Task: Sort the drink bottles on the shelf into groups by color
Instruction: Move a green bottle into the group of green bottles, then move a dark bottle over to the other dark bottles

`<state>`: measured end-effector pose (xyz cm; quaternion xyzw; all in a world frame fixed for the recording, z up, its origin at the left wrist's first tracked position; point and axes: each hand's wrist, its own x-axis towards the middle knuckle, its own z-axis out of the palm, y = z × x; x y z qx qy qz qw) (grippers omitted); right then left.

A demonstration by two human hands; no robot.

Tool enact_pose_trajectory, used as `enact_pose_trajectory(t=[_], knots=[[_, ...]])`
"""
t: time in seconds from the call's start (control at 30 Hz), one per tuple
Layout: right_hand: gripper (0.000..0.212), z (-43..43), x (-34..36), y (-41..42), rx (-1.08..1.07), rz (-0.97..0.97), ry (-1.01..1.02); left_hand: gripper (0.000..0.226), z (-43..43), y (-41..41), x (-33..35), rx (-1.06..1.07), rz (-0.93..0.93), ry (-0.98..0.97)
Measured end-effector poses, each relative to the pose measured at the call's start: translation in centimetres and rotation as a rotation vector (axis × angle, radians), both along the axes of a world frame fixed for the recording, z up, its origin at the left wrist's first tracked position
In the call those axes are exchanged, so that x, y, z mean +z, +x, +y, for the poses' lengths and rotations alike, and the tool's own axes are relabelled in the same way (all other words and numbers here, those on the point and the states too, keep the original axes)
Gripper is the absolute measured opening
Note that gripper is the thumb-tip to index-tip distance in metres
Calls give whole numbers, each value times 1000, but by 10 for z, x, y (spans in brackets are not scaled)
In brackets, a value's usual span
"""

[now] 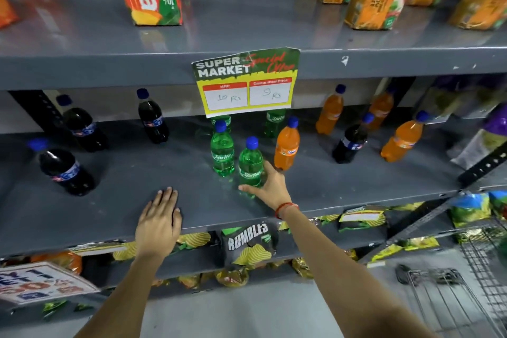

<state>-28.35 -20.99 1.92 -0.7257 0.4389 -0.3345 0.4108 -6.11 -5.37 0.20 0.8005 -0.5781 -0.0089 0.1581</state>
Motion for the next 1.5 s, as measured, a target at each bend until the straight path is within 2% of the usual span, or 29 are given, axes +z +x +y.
enact_pose_trajectory(t=[0.1, 0.2, 0.27, 0.3, 0.37, 0.43, 0.5, 0.57, 0.67, 0.77, 0.9, 1.23, 1.5], knots=[[72, 7, -8, -21, -105, -91, 11, 58, 1, -1, 1, 0, -11, -3], [40, 0, -11, -62, -391, -186, -49, 56, 1, -1, 1, -6, -22, 3], [30, -18, -6, -91, -638, -195, -85, 56, 0, -1, 1, -5, -26, 10], [32, -30, -3, -104, -754, -179, -89, 57, 0, -1, 1, 0, -22, 12], [52, -56, 7, -127, -881, -122, -39, 57, 0, -3, 1, 8, -15, 14], [76, -80, 18, -139, -852, -90, 32, 58, 0, -4, 1, 6, -14, 23], [86, -99, 25, -146, -774, -73, 62, 58, 0, -5, 1, 10, -7, 29], [83, -110, 27, -149, -736, -101, 101, 59, 1, -4, 1, 16, -6, 36], [69, -116, 24, -150, -797, -156, 153, 59, 1, -2, 0, 19, -9, 34], [62, -106, 22, -152, -853, -156, 93, 59, 0, -2, 0, 15, -8, 30], [59, -70, 14, -149, -824, -172, -23, 59, 0, -3, 1, 10, -15, 11], [52, 50, 5, -96, -508, -176, -179, 61, 0, -4, 0, -15, -21, 39], [52, 98, 21, -3, -229, -215, -147, 64, 10, 13, 2, -70, 0, 57]])
